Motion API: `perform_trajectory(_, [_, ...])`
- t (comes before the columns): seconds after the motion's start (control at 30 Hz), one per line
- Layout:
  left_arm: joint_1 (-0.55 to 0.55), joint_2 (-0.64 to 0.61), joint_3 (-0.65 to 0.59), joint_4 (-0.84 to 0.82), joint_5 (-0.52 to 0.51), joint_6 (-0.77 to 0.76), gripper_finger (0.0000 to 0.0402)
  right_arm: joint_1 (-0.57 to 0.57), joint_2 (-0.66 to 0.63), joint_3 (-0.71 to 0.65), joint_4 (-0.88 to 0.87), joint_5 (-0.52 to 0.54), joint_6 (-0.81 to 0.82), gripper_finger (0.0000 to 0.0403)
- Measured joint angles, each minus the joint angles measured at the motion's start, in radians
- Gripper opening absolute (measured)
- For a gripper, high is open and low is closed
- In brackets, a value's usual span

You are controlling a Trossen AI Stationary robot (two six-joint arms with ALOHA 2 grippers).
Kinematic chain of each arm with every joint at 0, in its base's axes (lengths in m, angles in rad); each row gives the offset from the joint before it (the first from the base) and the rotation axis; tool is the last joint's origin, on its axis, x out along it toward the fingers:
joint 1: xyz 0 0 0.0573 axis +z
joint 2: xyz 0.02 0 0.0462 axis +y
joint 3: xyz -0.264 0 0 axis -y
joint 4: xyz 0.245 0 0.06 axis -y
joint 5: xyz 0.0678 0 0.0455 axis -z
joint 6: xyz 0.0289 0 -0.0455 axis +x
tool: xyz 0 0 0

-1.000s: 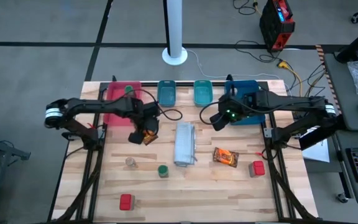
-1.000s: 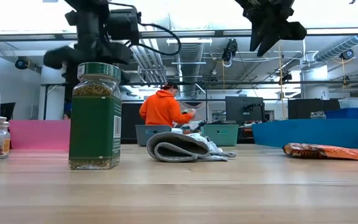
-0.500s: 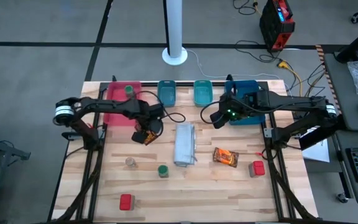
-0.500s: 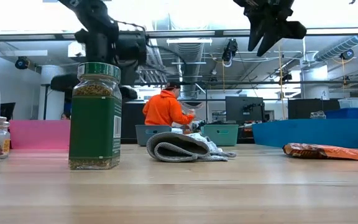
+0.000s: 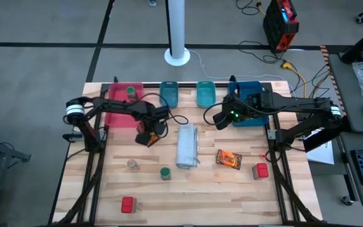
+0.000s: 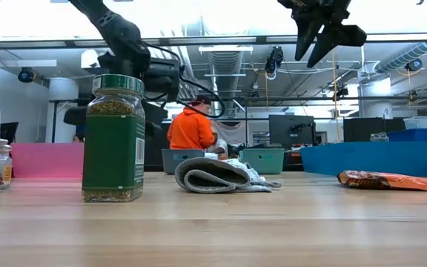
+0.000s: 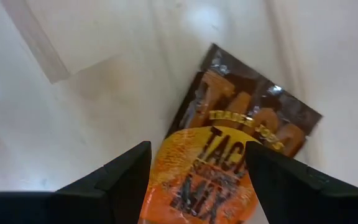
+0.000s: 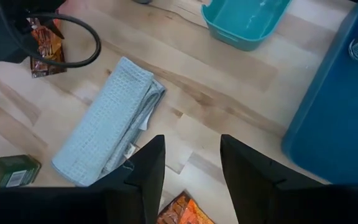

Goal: Sort spices by type
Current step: Put the top orange seasoning pack into the green bin

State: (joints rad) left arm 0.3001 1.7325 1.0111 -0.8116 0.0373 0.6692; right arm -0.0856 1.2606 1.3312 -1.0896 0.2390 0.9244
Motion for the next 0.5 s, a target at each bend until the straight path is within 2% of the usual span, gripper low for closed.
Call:
perform_trajectory(0.33, [0.015,0.072,0.005,0.003,0.003,-0.001,0.0243,-0.002,0.000,0.000,0.003,0.000,-0.008,0.0133])
perform_trajectory(0.5, [0.017,0.074,0.005,0.016,0.005,-0.001,0.0219,-0.002,0.002,0.000,0.002,0.000,-0.009,0.0141])
